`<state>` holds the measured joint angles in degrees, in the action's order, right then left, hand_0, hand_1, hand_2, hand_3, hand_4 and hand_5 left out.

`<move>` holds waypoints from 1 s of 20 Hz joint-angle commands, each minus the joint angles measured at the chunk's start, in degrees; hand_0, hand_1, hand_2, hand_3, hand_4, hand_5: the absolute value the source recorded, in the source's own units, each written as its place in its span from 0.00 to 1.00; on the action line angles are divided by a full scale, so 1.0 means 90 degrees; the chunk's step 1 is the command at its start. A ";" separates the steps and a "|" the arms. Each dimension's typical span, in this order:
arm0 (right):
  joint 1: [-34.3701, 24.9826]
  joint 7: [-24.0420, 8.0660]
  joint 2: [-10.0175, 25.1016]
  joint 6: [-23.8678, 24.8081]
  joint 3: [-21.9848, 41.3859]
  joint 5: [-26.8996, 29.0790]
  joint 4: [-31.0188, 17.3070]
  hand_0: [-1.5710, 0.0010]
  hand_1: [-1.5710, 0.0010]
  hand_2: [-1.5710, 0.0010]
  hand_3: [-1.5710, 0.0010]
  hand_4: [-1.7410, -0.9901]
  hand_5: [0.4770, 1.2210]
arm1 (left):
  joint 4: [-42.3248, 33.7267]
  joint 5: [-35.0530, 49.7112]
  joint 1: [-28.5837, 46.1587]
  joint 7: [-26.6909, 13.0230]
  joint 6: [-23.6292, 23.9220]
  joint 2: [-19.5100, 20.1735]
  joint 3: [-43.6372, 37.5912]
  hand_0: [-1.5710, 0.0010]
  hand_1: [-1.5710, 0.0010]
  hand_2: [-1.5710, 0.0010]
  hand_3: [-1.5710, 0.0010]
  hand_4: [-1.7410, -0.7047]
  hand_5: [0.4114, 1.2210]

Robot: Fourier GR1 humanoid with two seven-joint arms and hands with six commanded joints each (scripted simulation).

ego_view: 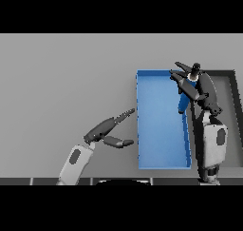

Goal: Pick up the blue pipe and place it into the blue bin.

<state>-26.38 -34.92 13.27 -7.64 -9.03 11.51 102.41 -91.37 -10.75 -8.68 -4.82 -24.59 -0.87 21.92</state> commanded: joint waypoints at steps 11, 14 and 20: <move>0.1408 -0.0001 0.1671 0.2498 0.2050 0.1436 -0.0741 0.00 0.00 0.00 0.36 0.21 1.00 | 0.0097 -0.0136 -0.0132 0.0165 0.0113 0.0031 -0.0026 1.00 1.00 1.00 1.00 0.79 0.08; 0.1355 -0.0001 0.2373 0.3313 0.2905 0.2435 -0.0854 0.00 0.00 0.00 0.67 0.11 1.00 | 0.0083 -0.0109 -0.0174 0.0125 0.0124 0.0042 -0.0076 1.00 1.00 1.00 1.00 0.79 0.09; 0.1003 -0.0003 0.3062 0.4114 0.3795 0.3485 -0.1141 0.56 0.58 0.60 0.88 0.49 0.87 | 0.0037 -0.0098 -0.0150 0.0137 0.0099 0.0059 -0.0062 1.00 1.00 1.00 1.00 0.79 0.10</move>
<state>-17.32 -34.96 40.82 29.23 25.13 42.84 92.14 -91.03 -11.65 -10.02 -3.67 -23.69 -0.32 21.36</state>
